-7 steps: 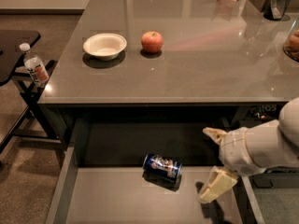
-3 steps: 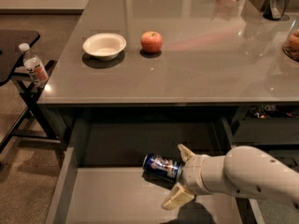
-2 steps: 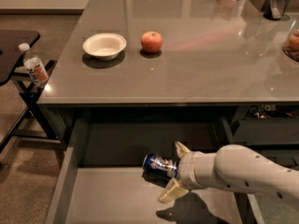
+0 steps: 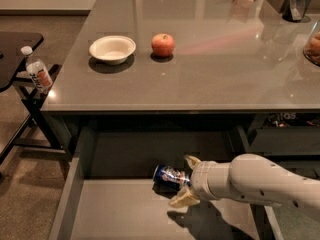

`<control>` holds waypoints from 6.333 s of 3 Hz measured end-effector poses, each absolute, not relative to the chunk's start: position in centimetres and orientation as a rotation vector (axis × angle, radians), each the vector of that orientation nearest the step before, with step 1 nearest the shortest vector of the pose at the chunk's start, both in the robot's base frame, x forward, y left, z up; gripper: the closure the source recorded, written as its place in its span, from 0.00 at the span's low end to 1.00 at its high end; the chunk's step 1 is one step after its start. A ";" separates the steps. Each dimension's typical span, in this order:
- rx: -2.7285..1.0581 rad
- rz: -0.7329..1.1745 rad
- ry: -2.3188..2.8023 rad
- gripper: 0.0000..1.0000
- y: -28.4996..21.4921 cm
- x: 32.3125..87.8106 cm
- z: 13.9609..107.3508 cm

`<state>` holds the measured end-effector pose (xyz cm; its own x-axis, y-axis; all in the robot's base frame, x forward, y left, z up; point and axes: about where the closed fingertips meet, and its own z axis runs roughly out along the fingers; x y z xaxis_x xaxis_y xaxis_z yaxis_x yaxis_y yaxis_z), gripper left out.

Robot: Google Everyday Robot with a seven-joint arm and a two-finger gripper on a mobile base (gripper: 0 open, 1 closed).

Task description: Pick pepsi can from top drawer and place on counter

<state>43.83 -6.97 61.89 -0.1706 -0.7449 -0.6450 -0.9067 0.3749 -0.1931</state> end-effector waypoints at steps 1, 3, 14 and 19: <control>-1.421 0.309 1.966 0.41 -7.0 43.8 61.9; -1.422 0.309 1.966 0.88 -7.0 43.8 61.9; -1.473 0.059 1.697 1.00 -11.1 61.5 90.4; -1.314 0.156 1.815 0.58 -11.5 68.2 87.0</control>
Offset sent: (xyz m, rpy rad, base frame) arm 0.0000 0.0000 0.0000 0.0000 0.0000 0.0000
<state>68.24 -11.52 86.97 -0.0688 -0.7141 -0.6967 -0.8224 0.4359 -0.3656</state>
